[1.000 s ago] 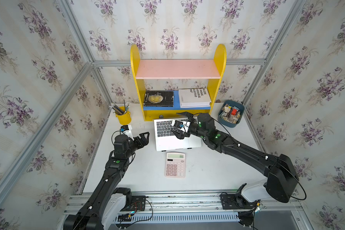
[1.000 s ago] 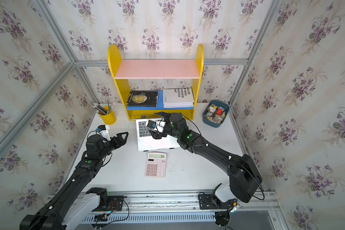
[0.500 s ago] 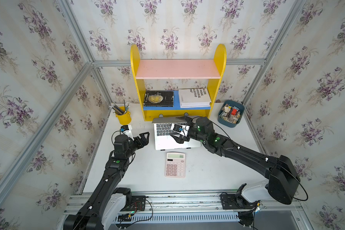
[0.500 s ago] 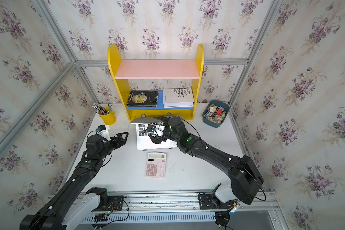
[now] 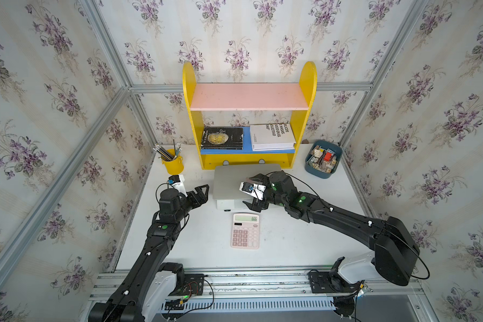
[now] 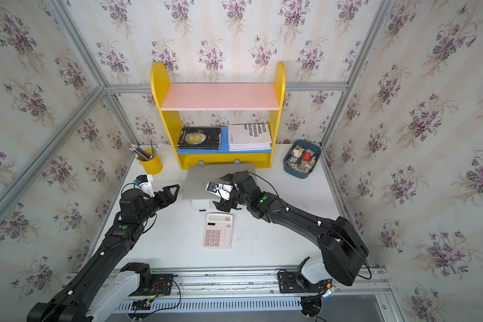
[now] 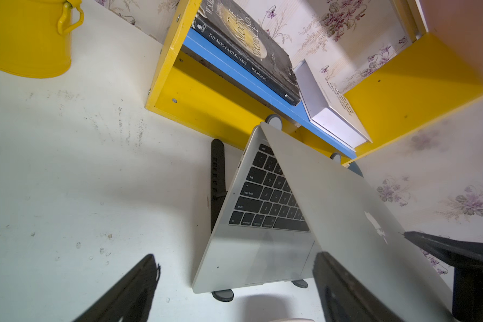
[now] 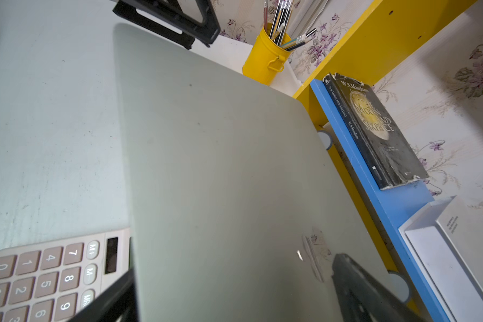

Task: Close the laptop lid and set it aside
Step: Close the lid of the laptop.

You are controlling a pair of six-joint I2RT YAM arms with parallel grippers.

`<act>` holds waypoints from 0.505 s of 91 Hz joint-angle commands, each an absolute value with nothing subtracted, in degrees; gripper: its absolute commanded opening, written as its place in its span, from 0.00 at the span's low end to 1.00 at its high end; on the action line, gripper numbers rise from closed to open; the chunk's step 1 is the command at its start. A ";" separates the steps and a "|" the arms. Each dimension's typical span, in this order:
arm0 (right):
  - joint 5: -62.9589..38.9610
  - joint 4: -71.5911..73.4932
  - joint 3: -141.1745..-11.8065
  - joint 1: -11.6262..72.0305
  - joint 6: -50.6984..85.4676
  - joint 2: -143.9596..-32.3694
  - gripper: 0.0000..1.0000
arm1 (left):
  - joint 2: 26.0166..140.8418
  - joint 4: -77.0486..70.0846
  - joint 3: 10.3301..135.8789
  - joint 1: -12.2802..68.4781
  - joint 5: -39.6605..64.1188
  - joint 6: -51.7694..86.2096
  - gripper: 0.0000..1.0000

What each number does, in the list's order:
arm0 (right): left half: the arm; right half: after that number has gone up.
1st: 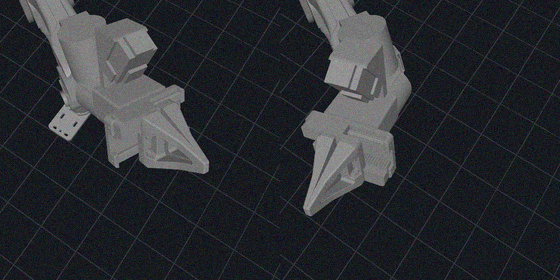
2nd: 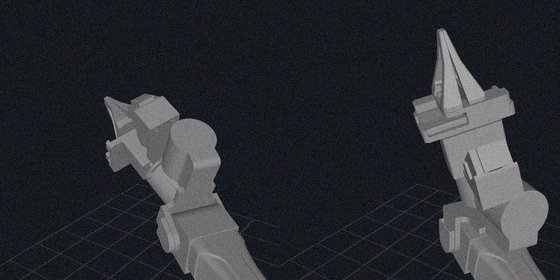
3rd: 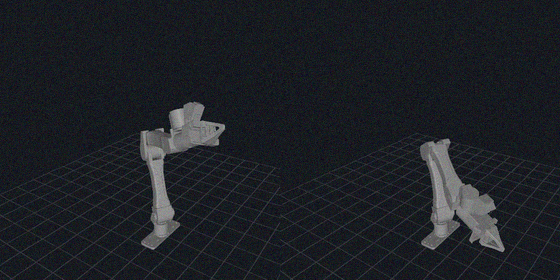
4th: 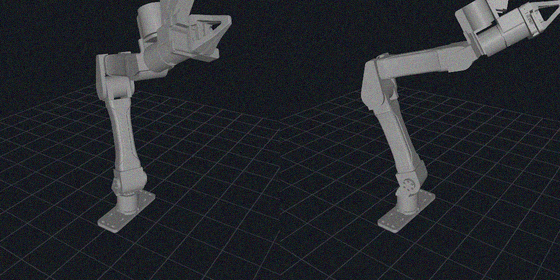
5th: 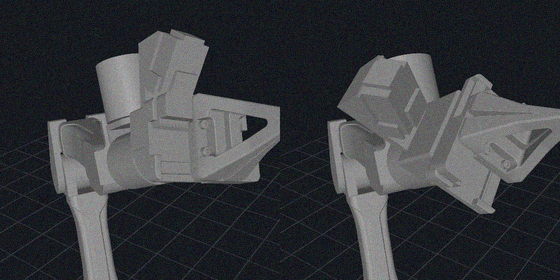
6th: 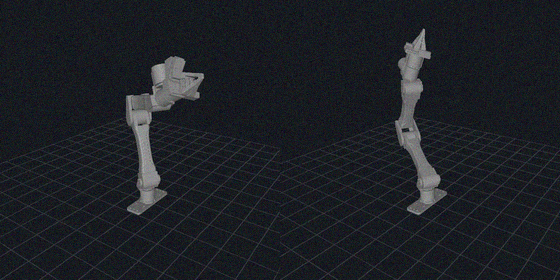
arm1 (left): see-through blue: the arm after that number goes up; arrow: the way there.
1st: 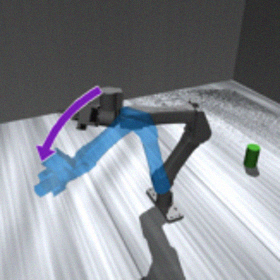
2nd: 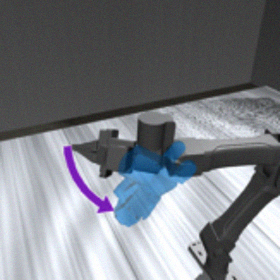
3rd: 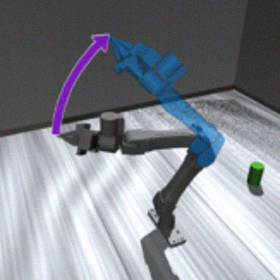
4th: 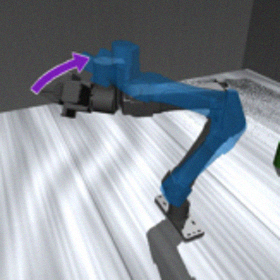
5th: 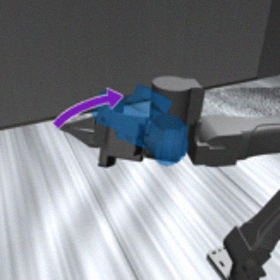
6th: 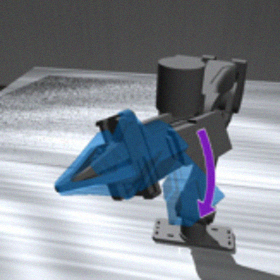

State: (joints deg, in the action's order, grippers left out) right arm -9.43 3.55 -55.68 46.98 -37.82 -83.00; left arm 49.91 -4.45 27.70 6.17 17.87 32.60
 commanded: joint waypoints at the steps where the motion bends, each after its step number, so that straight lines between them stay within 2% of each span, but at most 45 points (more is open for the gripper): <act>1: -8.36 1.73 -55.29 47.29 -36.65 -82.88 1.00 | 49.79 -5.24 27.77 6.15 18.19 32.52 0.90; 46: -9.28 1.49 -54.38 48.64 -35.47 -81.08 1.00 | 49.47 -4.92 27.64 6.20 18.18 32.52 0.90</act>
